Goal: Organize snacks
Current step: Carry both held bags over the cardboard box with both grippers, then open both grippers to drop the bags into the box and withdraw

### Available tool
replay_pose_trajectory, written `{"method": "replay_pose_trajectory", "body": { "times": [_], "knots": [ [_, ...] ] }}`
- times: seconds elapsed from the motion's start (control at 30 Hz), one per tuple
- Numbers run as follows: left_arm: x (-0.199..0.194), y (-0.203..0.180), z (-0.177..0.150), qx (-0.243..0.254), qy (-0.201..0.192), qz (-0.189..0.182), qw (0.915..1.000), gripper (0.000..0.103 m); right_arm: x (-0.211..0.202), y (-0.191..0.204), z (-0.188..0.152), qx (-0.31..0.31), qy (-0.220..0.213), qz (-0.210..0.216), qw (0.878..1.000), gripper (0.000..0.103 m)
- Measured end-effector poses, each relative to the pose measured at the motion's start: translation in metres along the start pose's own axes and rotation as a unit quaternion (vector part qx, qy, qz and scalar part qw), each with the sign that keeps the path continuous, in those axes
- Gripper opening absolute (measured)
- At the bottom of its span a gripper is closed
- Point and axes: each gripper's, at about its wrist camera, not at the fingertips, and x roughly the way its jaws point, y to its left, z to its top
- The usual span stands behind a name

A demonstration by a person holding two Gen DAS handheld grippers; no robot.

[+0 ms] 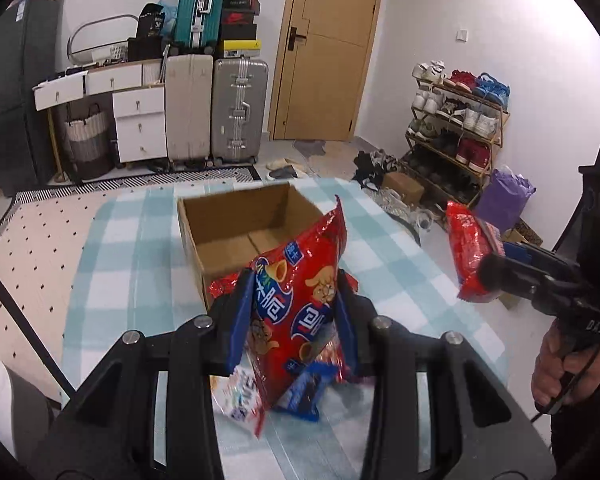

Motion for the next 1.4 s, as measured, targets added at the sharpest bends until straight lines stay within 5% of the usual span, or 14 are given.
{"method": "replay_pose_trajectory", "body": {
  "times": [0.3,0.53,0.93,1.4],
  "knots": [
    [0.033,0.030,0.089,-0.002,0.000,0.022,0.9998,0.035,0.041,0.009,0.081,-0.041,-0.006,0.010,0.999,0.052],
    [0.098,0.049,0.128,-0.021,0.028,0.022,0.9991,0.035,0.103,-0.013,0.112,-0.044,0.018,-0.006,0.999,0.052],
    [0.213,0.079,0.107,-0.043,0.100,0.032,0.9935,0.035,0.222,-0.065,0.095,-0.020,0.104,-0.030,0.994,0.052],
    [0.281,0.086,0.077,-0.035,0.135,0.048,0.9890,0.038,0.279,-0.102,0.060,-0.007,0.142,-0.041,0.989,0.055]
  ]
}}
